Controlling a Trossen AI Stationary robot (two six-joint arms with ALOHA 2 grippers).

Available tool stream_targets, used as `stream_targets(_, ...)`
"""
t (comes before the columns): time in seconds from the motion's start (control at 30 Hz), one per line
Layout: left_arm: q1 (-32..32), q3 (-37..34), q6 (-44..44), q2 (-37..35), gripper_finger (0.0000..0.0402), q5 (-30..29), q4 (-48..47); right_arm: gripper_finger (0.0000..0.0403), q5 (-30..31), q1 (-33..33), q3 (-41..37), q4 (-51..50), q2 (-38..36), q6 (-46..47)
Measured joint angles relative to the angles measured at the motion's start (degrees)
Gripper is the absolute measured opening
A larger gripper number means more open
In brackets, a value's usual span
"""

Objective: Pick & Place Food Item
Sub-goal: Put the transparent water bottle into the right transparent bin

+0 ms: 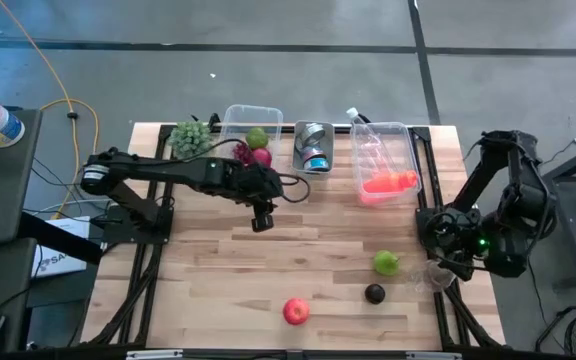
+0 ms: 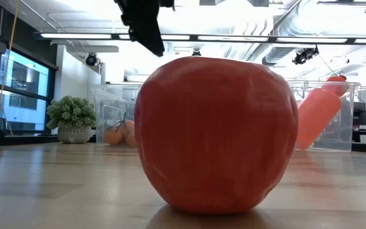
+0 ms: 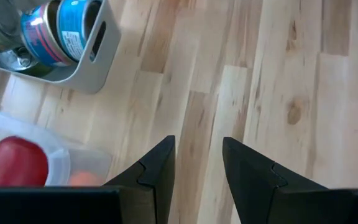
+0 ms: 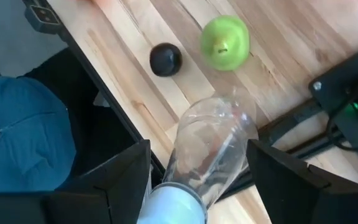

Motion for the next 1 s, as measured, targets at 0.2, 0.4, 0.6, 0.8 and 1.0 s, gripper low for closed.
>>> stream_targets(0.2, 0.0, 0.0, 1.6, 1.5, 0.0127, 0.0, 1.4, 0.0258, 2.4, 2.5, 0.0, 0.0, 0.8, 0.0)
stream_targets(0.4, -0.1, 0.0, 1.5, 1.5, 0.0127, 0.3, 2.7, 0.0259, 8.4, 4.9, 0.0, -0.1, 2.9, -2.0)
stream_targets(0.6, -0.1, 0.0, 1.5, 1.5, 0.0127, 2.3, 2.7, 0.0258, 13.3, 9.2, -0.3, 0.0, 7.7, -2.4)
stream_targets(0.8, -0.1, 0.0, 1.5, 1.5, 0.0127, 2.4, 2.7, 0.0258, 18.7, 11.3, -3.8, -0.1, 10.5, 0.7)
stream_targets(1.0, -0.6, 0.0, 1.3, 1.5, 0.0127, 2.5, 2.7, 0.0258, 27.5, 15.2, -7.9, 0.0, 10.4, 4.8)
